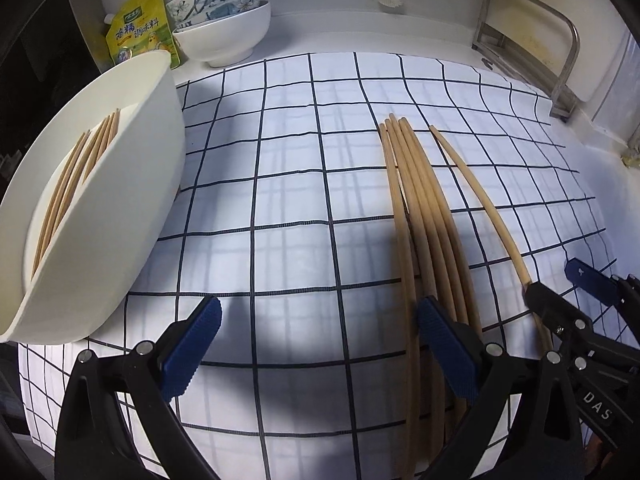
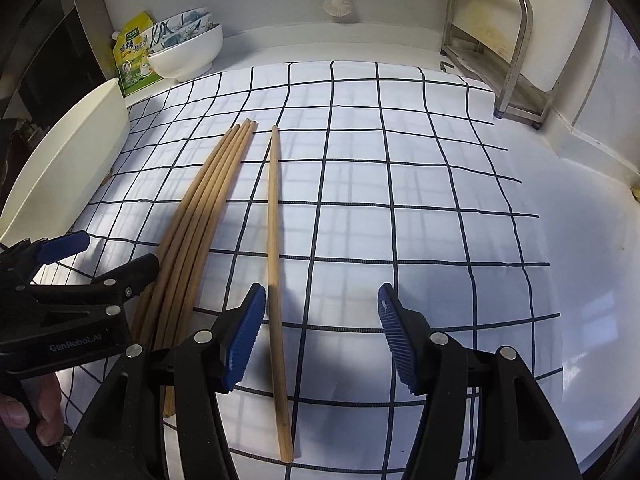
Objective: Organize utensils
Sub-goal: 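Close the right tool on one chopstick while the left tool grasps another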
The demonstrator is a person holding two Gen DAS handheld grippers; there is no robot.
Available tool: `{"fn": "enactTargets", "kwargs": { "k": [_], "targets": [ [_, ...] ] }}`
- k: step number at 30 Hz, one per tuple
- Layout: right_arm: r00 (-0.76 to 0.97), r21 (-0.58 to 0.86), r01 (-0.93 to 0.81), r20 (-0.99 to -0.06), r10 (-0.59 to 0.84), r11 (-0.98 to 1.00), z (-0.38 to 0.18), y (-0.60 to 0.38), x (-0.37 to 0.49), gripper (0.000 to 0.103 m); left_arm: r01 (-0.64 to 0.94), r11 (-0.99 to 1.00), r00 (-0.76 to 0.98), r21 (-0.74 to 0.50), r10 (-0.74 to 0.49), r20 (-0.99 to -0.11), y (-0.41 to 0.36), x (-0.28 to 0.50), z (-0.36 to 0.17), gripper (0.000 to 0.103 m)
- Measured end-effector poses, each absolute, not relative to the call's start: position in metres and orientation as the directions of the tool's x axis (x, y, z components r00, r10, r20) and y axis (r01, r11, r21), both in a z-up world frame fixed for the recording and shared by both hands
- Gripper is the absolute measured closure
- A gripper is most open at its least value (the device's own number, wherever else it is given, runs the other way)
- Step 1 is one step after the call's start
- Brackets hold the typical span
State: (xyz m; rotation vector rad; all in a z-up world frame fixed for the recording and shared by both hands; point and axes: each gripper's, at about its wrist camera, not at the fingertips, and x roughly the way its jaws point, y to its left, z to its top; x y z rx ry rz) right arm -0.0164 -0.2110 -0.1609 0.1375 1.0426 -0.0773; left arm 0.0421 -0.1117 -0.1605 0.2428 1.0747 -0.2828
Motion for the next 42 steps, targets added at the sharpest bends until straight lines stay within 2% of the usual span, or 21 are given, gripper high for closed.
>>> {"fn": "enactTargets", "kwargs": {
  "k": [4,8,11,14,16,17,19,20,21,22,31,42],
  "targets": [
    [0.504,0.075,0.122,-0.864,0.003,0.990,-0.161,-0.211,-0.015,0.047,0.350,0.931,0.463,0.104,-0.075,-0.883,-0.113,0.040,-0.161,0.005],
    [0.509,0.058,0.098,-0.861,0.000,0.994,-0.162,-0.206,-0.011,0.047,0.341,0.935,0.467,0.099,-0.077,-0.881,-0.111,0.044,-0.161,0.005],
    [0.510,0.034,0.070,-0.860,-0.007,0.997,-0.163,-0.200,-0.007,0.047,0.343,0.934,0.471,0.098,-0.081,-0.878,-0.114,0.046,-0.160,0.009],
    [0.520,0.018,0.036,-0.854,-0.003,0.999,-0.163,-0.194,-0.005,0.053,0.366,0.928,0.461,0.070,-0.115,-0.880,-0.120,0.047,-0.158,0.026],
    [0.522,0.014,0.020,-0.853,0.002,1.000,-0.162,-0.191,-0.005,0.069,0.384,0.922,0.447,0.041,-0.147,-0.882,-0.123,0.047,-0.157,0.045],
    [0.521,0.014,0.009,-0.853,0.007,1.000,-0.162,-0.189,-0.004,0.073,0.396,0.918,0.439,0.024,-0.166,-0.883,-0.124,0.046,-0.156,0.050],
    [0.519,0.014,-0.004,-0.854,0.014,1.000,-0.161,-0.187,-0.003,0.089,0.417,0.909,0.434,0.019,-0.181,-0.883,-0.129,0.043,-0.154,0.074],
    [0.519,0.014,-0.006,-0.855,0.015,1.000,-0.161,-0.186,-0.004,0.092,0.428,0.904,0.424,0.005,-0.196,-0.884,-0.131,0.042,-0.154,0.081],
    [0.519,0.015,-0.007,-0.855,0.016,1.000,-0.161,-0.186,-0.004,0.097,0.434,0.901,0.419,0.002,-0.200,-0.886,-0.132,0.041,-0.154,0.092],
    [0.518,0.018,-0.008,-0.855,0.019,1.000,-0.161,-0.186,-0.004,0.097,0.439,0.899,0.416,0.000,-0.203,-0.887,-0.134,0.040,-0.154,0.095],
    [0.530,0.093,0.028,-0.845,0.064,0.995,-0.148,-0.195,-0.008,0.097,0.426,0.900,0.381,-0.089,-0.267,-0.885,-0.121,0.044,-0.142,0.096],
    [0.600,0.137,-0.014,-0.792,0.118,0.990,-0.087,-0.168,0.006,0.097,0.382,0.918,0.475,-0.107,-0.294,-0.830,-0.082,0.054,-0.079,0.096]
  ]
}}
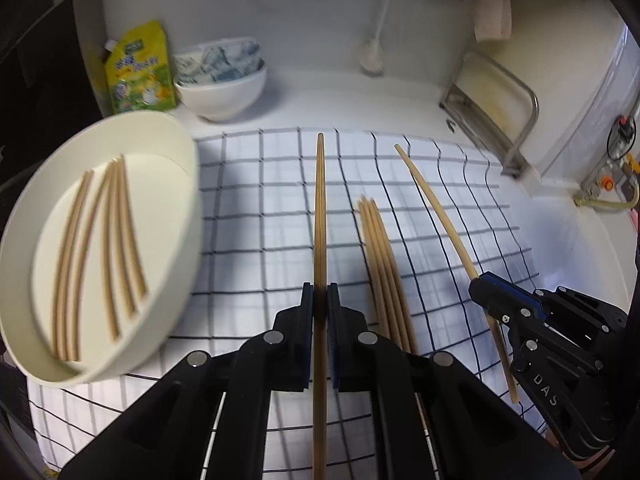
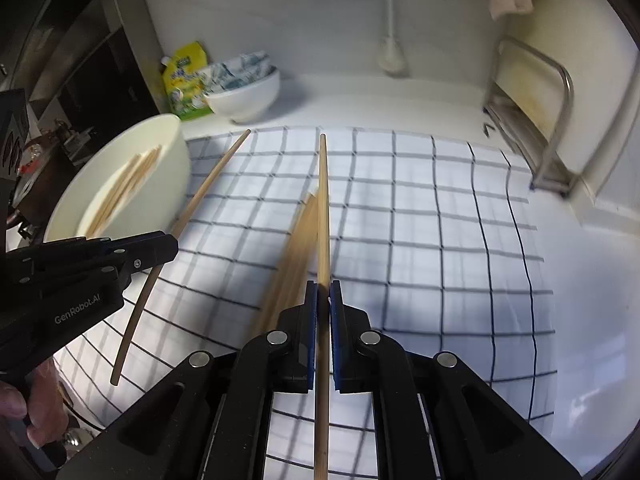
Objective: Organize utensils
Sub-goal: 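Close the right tool on one chopstick while the left tool grasps another, then lower the chopsticks into the white dish and open the right tool while the left tool releases its own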
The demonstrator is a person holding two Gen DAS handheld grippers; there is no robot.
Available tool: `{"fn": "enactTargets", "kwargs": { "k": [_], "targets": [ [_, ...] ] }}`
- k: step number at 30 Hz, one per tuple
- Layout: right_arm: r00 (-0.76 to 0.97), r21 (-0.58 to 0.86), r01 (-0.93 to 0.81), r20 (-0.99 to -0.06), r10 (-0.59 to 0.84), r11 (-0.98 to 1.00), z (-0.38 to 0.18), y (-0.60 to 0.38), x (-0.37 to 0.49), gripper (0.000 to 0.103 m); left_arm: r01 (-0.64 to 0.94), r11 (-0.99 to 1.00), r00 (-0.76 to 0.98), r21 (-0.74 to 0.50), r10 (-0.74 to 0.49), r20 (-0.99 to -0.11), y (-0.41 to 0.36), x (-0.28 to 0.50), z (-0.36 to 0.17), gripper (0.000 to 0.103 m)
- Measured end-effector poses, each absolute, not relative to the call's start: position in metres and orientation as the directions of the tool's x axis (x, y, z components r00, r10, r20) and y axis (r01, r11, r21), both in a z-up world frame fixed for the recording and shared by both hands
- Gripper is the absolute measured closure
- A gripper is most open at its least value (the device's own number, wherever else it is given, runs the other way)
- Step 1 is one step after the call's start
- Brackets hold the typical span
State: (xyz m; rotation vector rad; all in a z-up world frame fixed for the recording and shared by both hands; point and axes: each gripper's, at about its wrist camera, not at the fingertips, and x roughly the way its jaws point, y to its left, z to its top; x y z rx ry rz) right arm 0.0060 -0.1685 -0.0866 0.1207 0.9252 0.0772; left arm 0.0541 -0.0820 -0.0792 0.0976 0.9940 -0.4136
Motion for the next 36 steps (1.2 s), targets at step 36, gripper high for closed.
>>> {"fn": "enactTargets", "kwargs": {
  "k": [36],
  "targets": [
    [0.478,0.209,-0.196,-0.832,0.279,0.958,-0.094,0.058,0.163,0.096,0.151,0.987,0.502,-0.060,-0.129,-0.855,0.119,0.172,-0.086,0.094]
  ]
}}
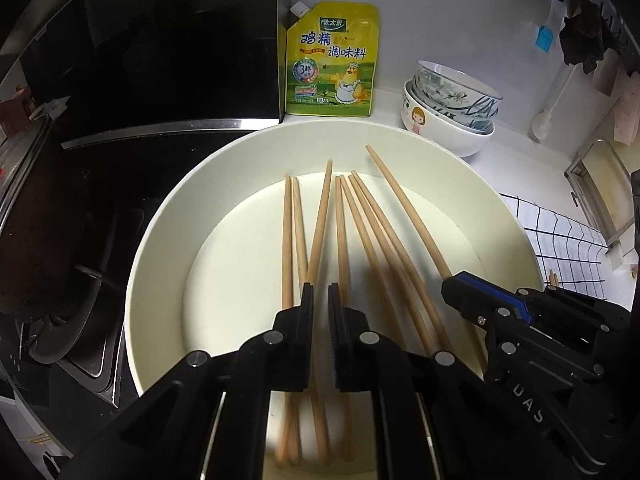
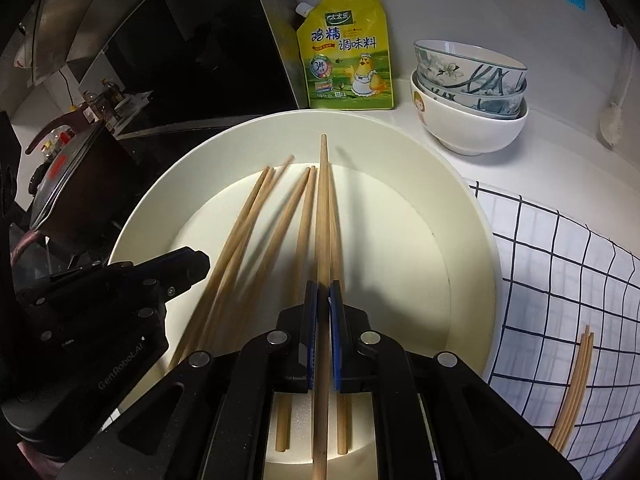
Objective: Organize utensils
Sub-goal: 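Lower the chopsticks into the white dish and open the right tool while the left tool releases its own, then withdraw both open tools from the dish back over the remaining chopsticks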
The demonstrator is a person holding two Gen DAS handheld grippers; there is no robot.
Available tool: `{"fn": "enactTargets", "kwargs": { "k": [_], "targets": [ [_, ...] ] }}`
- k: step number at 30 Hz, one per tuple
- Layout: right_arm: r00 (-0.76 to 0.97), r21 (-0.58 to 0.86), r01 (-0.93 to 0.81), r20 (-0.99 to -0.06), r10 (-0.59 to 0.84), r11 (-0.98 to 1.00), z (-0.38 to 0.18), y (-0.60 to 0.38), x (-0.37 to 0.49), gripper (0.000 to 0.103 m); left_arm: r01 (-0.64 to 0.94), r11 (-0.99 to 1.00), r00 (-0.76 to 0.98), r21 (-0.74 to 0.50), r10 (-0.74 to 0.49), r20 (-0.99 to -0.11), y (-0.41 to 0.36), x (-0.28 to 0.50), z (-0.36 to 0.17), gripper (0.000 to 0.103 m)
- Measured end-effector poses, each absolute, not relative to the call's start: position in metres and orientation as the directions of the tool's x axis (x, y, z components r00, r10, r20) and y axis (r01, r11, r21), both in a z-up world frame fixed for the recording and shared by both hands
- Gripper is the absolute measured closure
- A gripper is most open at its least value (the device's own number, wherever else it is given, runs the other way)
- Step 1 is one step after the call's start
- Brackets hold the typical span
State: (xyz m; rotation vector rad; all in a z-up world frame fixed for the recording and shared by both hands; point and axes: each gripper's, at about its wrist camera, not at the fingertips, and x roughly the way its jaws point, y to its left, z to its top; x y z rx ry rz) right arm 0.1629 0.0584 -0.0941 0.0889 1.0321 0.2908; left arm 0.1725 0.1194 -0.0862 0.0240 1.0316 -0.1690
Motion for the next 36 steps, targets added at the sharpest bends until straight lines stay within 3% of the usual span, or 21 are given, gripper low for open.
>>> {"fn": "enactTargets", "kwargs": {
  "k": [2,3,4,12,14,15,16,18,25,36],
  "targets": [
    [0.493,0.197,-0.191,-0.828,0.267,0.962,-0.091,0.058,0.162,0.083,0.147,0.987,0.494,-0.058,-0.125,-0.860,0.121,0.173,-0.087,0.094],
    [0.504,0.188,-0.187,-0.825,0.258,0.964,-0.090,0.057,0.161,0.069,0.143,0.988,0.490,-0.057,-0.121,-0.864,0.121,0.173,-0.088,0.093],
    [0.514,0.180,-0.184,-0.821,0.250,0.966,-0.087,0.056,0.159,0.063,0.139,0.989,0.487,-0.054,-0.116,-0.866,0.122,0.173,-0.088,0.091],
    [0.535,0.164,-0.165,-0.814,0.228,0.972,-0.075,0.044,0.149,0.063,0.110,0.993,0.489,-0.040,-0.090,-0.868,0.131,0.167,-0.084,0.077],
    [0.541,0.159,-0.163,-0.811,0.223,0.974,-0.072,0.041,0.145,0.063,0.105,0.994,0.494,-0.041,-0.087,-0.865,0.133,0.165,-0.080,0.069],
    [0.545,0.157,-0.163,-0.809,0.222,0.974,-0.069,0.040,0.143,0.063,0.101,0.994,0.499,-0.041,-0.086,-0.862,0.134,0.163,-0.078,0.057],
    [0.549,0.155,-0.162,-0.806,0.220,0.974,-0.067,0.038,0.140,0.063,0.094,0.995,0.511,-0.039,-0.082,-0.855,0.136,0.160,-0.075,0.037],
    [0.557,0.152,-0.161,-0.802,0.217,0.975,-0.063,0.034,0.136,0.063,0.075,0.997,0.557,-0.036,-0.072,-0.827,0.139,0.152,-0.065,0.020],
    [0.587,0.147,-0.150,-0.782,0.207,0.978,-0.048,0.018,0.114,0.061,0.050,0.998,0.607,-0.042,-0.064,-0.792,0.141,0.136,-0.042,0.012],
    [0.608,0.161,-0.111,-0.769,0.195,0.981,-0.035,-0.021,0.075,0.060,0.089,0.996,0.651,-0.004,-0.061,-0.757,0.114,0.101,-0.021,0.009]
  ]
}}
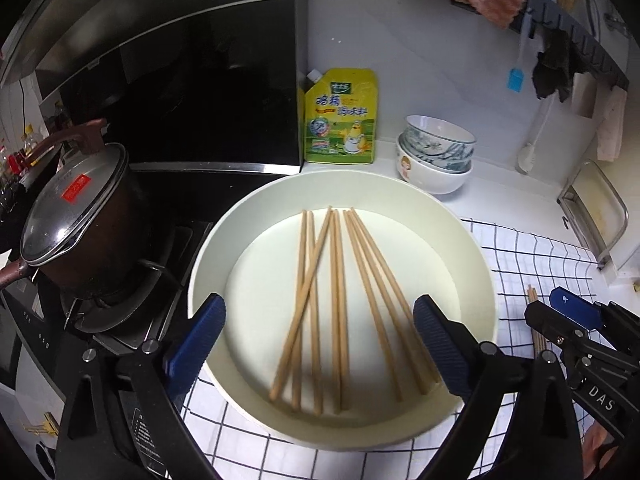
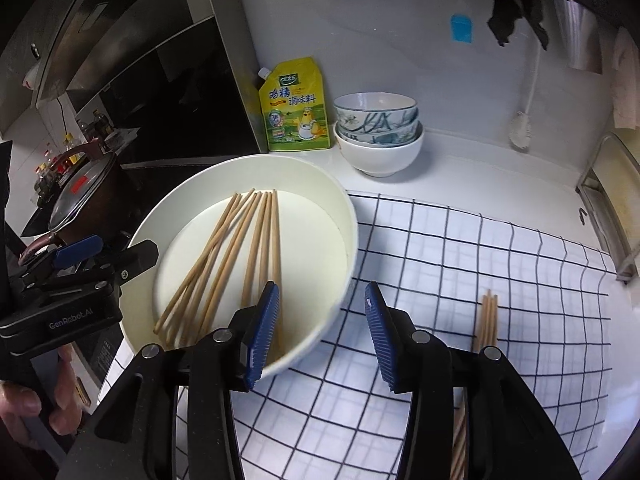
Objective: Organize utensils
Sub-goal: 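Withdraw both open tools from the dish back over the remaining chopsticks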
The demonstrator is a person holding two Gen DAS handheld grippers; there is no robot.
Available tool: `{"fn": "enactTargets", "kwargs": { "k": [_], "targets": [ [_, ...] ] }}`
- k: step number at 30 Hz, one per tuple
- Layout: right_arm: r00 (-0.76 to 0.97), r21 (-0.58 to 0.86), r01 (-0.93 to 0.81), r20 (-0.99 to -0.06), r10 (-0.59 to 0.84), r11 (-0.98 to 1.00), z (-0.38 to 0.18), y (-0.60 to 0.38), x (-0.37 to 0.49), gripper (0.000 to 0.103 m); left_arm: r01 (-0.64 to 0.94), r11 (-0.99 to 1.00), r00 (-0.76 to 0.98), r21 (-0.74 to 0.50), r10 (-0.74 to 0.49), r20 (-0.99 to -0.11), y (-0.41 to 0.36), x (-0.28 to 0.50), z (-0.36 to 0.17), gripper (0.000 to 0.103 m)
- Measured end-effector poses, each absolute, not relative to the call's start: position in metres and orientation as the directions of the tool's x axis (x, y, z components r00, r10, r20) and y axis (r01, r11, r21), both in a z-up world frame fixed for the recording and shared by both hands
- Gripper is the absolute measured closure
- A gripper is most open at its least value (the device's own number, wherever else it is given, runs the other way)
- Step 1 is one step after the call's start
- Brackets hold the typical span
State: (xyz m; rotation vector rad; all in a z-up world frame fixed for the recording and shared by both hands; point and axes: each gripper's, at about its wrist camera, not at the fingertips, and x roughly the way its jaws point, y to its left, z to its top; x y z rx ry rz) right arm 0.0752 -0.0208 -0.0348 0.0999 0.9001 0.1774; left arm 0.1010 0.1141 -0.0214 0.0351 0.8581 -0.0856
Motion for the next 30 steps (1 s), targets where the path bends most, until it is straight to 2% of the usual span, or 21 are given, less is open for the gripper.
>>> {"fn": "enactTargets", "kwargs": {
  "k": [15,30],
  "targets": [
    [0.618,0.156,0.024,-0.779,0.108,0.987,-0.041,-0.104,0.021,0.055,0.204,0.979,0.642,-0.018,-0.147,-0.753,0.035,0.058,-0.027,0.008],
    [0.522,0.131,0.140,-0.852,0.039,0.981,-0.104,-0.174,-0.013,0.050,0.327,0.945,0.564,-0.007,-0.202,-0.801,-0.041,0.027,-0.062,0.007]
  ]
}}
